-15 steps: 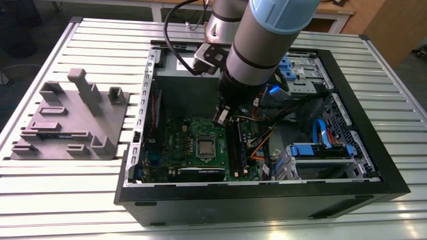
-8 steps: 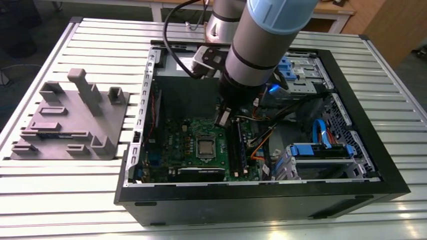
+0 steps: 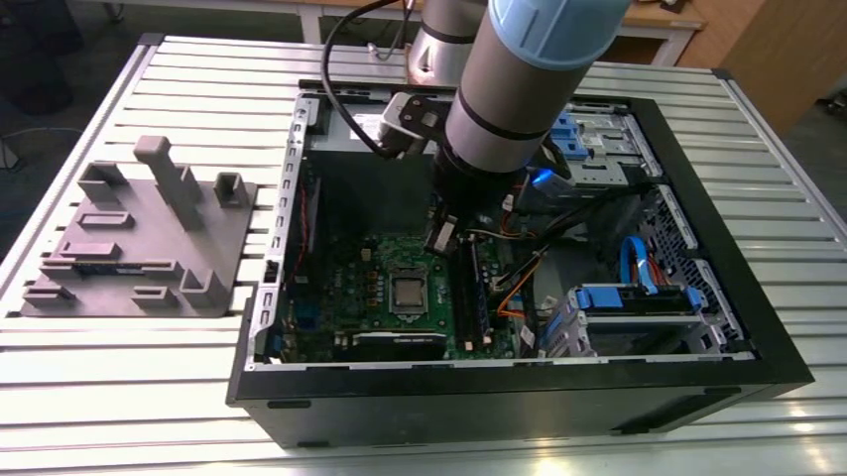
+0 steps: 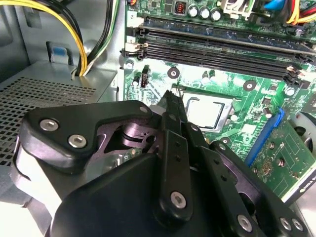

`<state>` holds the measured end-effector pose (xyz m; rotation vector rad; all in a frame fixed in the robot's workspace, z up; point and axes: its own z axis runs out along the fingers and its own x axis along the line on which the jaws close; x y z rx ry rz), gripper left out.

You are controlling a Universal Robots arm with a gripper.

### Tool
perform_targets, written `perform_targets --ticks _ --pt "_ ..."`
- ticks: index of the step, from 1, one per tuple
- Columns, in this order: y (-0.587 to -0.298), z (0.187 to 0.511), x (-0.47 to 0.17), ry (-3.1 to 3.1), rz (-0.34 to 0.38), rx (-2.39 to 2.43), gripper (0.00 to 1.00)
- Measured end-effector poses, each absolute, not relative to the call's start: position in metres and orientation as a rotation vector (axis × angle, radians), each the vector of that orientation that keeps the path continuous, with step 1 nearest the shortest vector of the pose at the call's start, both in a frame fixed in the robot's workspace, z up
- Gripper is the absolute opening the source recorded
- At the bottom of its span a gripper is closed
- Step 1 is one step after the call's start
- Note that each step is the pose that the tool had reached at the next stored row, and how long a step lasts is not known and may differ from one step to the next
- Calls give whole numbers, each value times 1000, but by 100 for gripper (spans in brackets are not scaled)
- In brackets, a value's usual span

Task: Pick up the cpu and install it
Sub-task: 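Install the first cpu locking lever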

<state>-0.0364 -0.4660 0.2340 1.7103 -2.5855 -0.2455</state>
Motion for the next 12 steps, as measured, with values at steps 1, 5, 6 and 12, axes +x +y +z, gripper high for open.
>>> perform_targets --ticks 1,5,6,12 --pt "-466 234 -36 -2584 -246 1712 10" --pt "-466 234 -36 -2578 -245 1721 10" --pt "-466 234 -36 -2578 -245 1721 10" --pt "-466 234 -36 -2578 -245 1721 10"
